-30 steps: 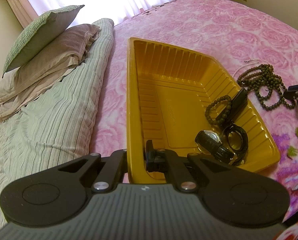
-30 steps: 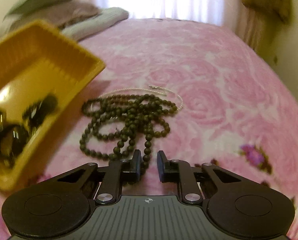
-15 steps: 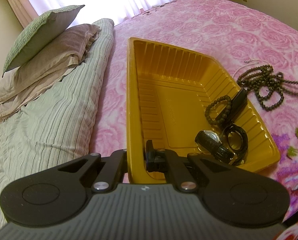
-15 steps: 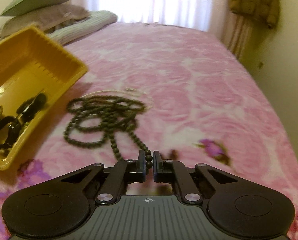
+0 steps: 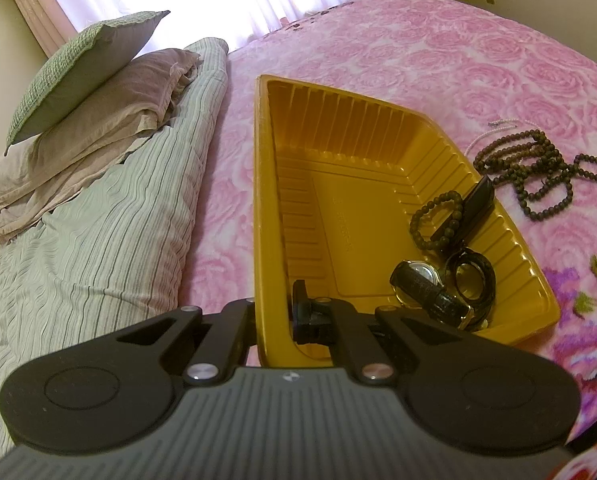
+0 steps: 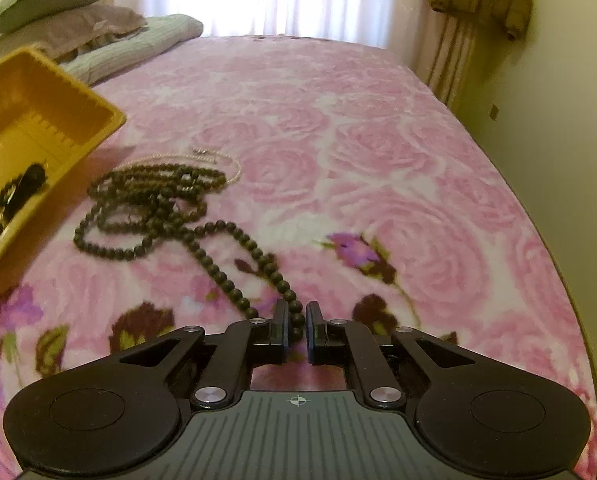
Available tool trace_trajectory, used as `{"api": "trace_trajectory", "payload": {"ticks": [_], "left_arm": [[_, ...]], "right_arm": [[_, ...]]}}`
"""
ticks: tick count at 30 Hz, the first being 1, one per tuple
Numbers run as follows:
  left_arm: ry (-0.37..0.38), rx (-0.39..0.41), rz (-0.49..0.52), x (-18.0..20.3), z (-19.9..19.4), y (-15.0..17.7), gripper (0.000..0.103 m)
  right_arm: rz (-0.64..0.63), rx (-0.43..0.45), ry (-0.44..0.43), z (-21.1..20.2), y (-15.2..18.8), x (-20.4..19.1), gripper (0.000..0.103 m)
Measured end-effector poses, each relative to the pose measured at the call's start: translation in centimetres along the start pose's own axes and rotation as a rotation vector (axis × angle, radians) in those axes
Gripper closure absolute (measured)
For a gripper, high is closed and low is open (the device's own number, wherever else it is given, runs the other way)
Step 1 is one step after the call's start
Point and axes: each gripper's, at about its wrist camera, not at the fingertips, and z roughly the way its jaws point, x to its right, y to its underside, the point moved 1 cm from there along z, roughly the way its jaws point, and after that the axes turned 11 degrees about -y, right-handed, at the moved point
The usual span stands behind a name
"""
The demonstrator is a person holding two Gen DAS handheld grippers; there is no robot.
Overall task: Organize jewelry
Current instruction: 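Reach the right tool to the long dark bead necklace and grasp it, then lift the bead necklace high with the right tool, raising it off the bed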
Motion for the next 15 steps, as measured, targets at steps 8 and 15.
{"api": "trace_trajectory", "payload": {"ticks": [8, 15], "left_arm": [[-0.001, -0.002, -0.001, 0.0, 0.0, 0.0, 0.100], [-0.002, -0.002, -0.001, 0.0, 0.1, 0.1, 0.100]], "right_arm": [[-0.080, -0.018, -0.026, 1.2, -0.2, 0.3, 0.091], [-0.047, -0.034, -0.035, 1.1, -0.6, 0.6, 0.095]]}}
